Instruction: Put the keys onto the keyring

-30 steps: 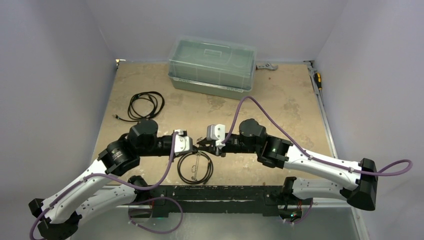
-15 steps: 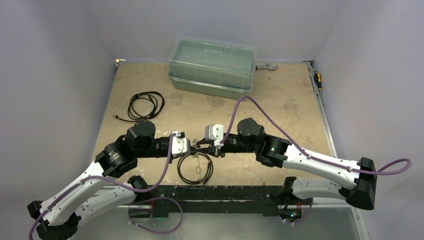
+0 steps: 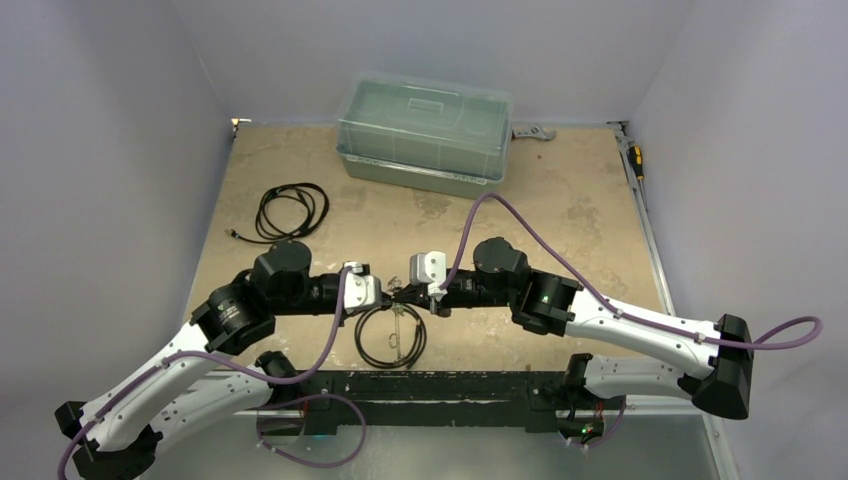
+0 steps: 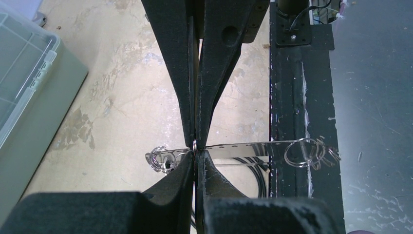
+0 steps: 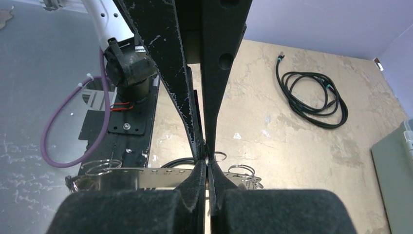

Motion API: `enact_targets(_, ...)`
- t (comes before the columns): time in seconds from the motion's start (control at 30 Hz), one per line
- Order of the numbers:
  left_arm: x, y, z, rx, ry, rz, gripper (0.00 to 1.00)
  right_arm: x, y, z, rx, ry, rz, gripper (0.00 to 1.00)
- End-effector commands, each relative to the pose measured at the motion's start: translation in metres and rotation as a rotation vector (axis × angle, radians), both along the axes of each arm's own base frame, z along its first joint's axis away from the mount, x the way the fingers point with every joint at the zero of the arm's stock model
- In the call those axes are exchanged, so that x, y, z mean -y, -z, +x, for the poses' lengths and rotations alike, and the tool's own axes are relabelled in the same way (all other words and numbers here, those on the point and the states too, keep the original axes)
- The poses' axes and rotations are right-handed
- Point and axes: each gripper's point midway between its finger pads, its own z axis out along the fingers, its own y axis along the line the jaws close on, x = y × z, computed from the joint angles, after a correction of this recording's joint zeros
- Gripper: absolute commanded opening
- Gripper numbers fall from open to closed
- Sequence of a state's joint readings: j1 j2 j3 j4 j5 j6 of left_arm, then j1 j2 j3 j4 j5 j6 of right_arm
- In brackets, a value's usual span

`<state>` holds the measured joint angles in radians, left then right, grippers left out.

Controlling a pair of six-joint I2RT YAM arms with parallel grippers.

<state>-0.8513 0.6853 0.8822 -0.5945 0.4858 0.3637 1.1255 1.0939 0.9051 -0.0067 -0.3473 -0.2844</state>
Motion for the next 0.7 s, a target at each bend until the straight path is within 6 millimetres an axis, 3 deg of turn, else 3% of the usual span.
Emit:
enact_targets(0.0, 0.007, -0.031, -0.001, 0.084, 0.044, -0.083, 0.0, -0.003, -0.024, 0.002, 0.031, -0.002, 0.05, 0.0)
enact_targets(0.03, 0.007, -0.031, -0.001, 0.087, 0.041, -0.086, 0.01, -0.003, -0.025, 0.002, 0.034, -0.001, 0.054, 0.0)
enact_targets(0.13, 0.007, -0.033, 0.002, 0.098, 0.023, -0.108, 0.29, -0.001, -0.028, 0.002, 0.042, 0.005, 0.072, 0.0)
enact_targets(0.27, 0.003, -0.04, 0.004, 0.117, -0.01, -0.14, 0.5, 0.002, -0.033, 0.002, 0.05, 0.014, 0.092, 0.0)
enact_targets(0.4, -0.003, -0.045, 0.005, 0.154, -0.038, -0.175, 0.57, 0.006, -0.038, 0.002, 0.059, 0.025, 0.114, 0.0)
enact_targets(0.67, -0.014, -0.056, 0.015, 0.278, -0.113, -0.259, 0.59, 0.014, -0.051, 0.005, 0.076, 0.068, 0.186, 0.0)
